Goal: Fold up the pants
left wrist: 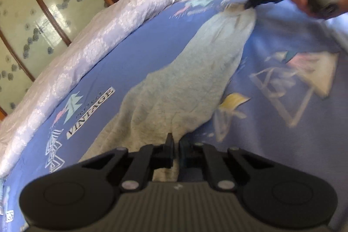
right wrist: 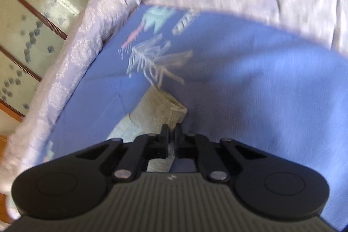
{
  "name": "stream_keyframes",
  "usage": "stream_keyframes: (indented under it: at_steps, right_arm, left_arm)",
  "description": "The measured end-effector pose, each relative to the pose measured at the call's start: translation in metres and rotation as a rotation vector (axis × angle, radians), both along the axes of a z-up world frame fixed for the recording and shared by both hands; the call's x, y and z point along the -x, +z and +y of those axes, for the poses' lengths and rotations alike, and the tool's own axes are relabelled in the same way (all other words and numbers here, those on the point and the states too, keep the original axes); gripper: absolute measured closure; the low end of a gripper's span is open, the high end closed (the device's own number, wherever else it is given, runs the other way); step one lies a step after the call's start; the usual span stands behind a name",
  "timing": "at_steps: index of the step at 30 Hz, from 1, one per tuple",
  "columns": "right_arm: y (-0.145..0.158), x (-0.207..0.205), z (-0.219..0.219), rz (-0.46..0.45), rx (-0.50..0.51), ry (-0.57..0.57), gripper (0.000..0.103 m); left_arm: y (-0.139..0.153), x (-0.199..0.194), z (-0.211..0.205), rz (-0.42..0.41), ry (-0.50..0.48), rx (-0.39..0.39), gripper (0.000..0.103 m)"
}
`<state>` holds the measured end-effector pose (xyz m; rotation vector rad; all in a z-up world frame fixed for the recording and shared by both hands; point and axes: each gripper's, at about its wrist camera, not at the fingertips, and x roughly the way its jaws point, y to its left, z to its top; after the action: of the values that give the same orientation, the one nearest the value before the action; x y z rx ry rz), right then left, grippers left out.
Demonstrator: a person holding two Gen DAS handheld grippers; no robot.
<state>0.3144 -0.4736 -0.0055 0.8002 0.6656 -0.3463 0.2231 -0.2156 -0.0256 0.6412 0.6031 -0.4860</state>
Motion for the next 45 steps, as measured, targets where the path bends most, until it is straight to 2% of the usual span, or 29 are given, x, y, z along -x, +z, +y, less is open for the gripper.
stream_keyframes:
  at_steps: [2, 4, 5, 6, 7, 9, 10, 12, 14, 15, 17, 19, 22, 24, 26, 27, 28, 30, 31, 33, 34, 35, 36, 37, 38, 40, 42, 43, 45]
  right_arm:
    - [0.015, 0.008, -0.006, -0.069, 0.056, -0.040, 0.096]
    - [0.022, 0.014, -0.021, -0.088, 0.093, -0.108, 0.096]
    - [0.020, 0.015, -0.028, -0.072, 0.093, -0.124, 0.096]
    - [0.016, 0.015, -0.034, -0.028, 0.096, -0.135, 0.096]
    - [0.009, 0.012, -0.036, 0.037, 0.116, -0.134, 0.096]
    - [-0.008, 0.010, -0.038, 0.148, 0.160, -0.115, 0.094]
    - [-0.009, 0.017, -0.040, 0.115, 0.151, -0.122, 0.092]
    - [-0.006, 0.032, -0.047, 0.082, 0.103, -0.160, 0.085]
    - [0.000, 0.042, -0.048, 0.073, 0.115, -0.185, 0.082]
    - [0.005, 0.047, -0.048, 0.074, 0.137, -0.198, 0.074]
    - [0.017, 0.057, -0.045, 0.057, 0.160, -0.186, 0.072]
    - [0.027, 0.064, -0.035, 0.015, 0.146, -0.142, 0.072]
    - [0.036, 0.067, -0.014, -0.032, 0.132, -0.052, 0.072]
    - [0.039, 0.058, 0.003, -0.039, 0.137, 0.021, 0.071]
    - [0.039, 0.037, 0.023, -0.035, 0.143, 0.083, 0.067]
    - [0.039, 0.026, 0.033, -0.029, 0.154, 0.108, 0.062]
    - [0.038, 0.016, 0.044, -0.019, 0.168, 0.132, 0.059]
    - [0.031, -0.009, 0.063, 0.020, 0.187, 0.178, 0.054]
    - [0.026, -0.021, 0.071, 0.047, 0.195, 0.193, 0.054]
    - [0.011, -0.042, 0.084, 0.147, 0.242, 0.212, 0.052]
    - [0.002, -0.050, 0.087, 0.199, 0.253, 0.213, 0.052]
    - [-0.005, -0.053, 0.089, 0.221, 0.275, 0.215, 0.056]
    - [-0.005, -0.054, 0.096, 0.222, 0.346, 0.218, 0.080]
    - [-0.004, -0.056, 0.102, 0.242, 0.410, 0.219, 0.087]
    - [-0.002, -0.056, 0.102, 0.235, 0.424, 0.213, 0.094]
    - [-0.001, -0.056, 0.098, 0.201, 0.424, 0.181, 0.095]
    - [-0.011, -0.061, 0.093, 0.207, 0.423, 0.158, 0.095]
    - [-0.014, -0.062, 0.094, 0.209, 0.442, 0.159, 0.094]
    - [-0.011, -0.064, 0.101, 0.217, 0.478, 0.180, 0.084]
  left_arm:
    - [0.011, 0.009, 0.004, 0.033, -0.023, 0.054, 0.098]
    - [0.012, 0.020, 0.000, 0.024, -0.057, 0.053, 0.098]
    - [0.005, 0.024, -0.006, 0.038, -0.089, 0.026, 0.097]
    - [-0.004, 0.027, -0.013, 0.061, -0.116, -0.014, 0.090]
    - [-0.014, 0.030, -0.019, 0.076, -0.136, -0.062, 0.089]
    - [-0.025, 0.044, -0.025, -0.020, -0.152, -0.120, 0.088]
    - [-0.025, 0.049, -0.025, -0.031, -0.165, -0.138, 0.087]
    - [-0.014, 0.053, -0.018, 0.002, -0.178, -0.111, 0.076]
    - [0.007, 0.057, 0.000, 0.029, -0.171, -0.039, 0.068]
    - [0.020, 0.056, 0.014, 0.040, -0.159, 0.008, 0.067]
    - [0.037, 0.048, 0.046, 0.049, -0.094, 0.058, 0.067]
    - [0.048, 0.029, 0.086, 0.023, 0.022, 0.055, 0.067]
    - [0.048, -0.014, 0.153, -0.031, 0.241, -0.032, 0.064]
    - [0.041, -0.045, 0.191, -0.035, 0.357, -0.081, 0.062]
    - [0.029, -0.071, 0.215, -0.015, 0.383, -0.134, 0.056]
    - [0.020, -0.080, 0.219, -0.016, 0.377, -0.175, 0.049]
    - [0.010, -0.087, 0.220, -0.015, 0.369, -0.221, 0.048]
    - [-0.013, -0.099, 0.220, 0.026, 0.350, -0.294, 0.052]
    - [-0.018, -0.100, 0.219, 0.018, 0.349, -0.299, 0.057]
    - [-0.023, -0.094, 0.214, 0.025, 0.316, -0.296, 0.096]
    - [-0.026, -0.091, 0.208, 0.000, 0.324, -0.323, 0.096]
    - [-0.030, -0.088, 0.202, -0.039, 0.330, -0.357, 0.097]
    - [-0.032, -0.086, 0.199, -0.068, 0.335, -0.377, 0.097]
    - [-0.033, -0.085, 0.198, -0.101, 0.347, -0.391, 0.098]
    - [-0.033, -0.087, 0.199, -0.131, 0.378, -0.396, 0.098]
    - [-0.033, -0.094, 0.206, -0.128, 0.464, -0.370, 0.099]
    - [-0.044, -0.110, 0.214, -0.083, 0.552, -0.388, 0.099]
    - [-0.048, -0.110, 0.214, -0.076, 0.552, -0.401, 0.099]
    - [-0.042, -0.102, 0.213, -0.090, 0.522, -0.409, 0.095]
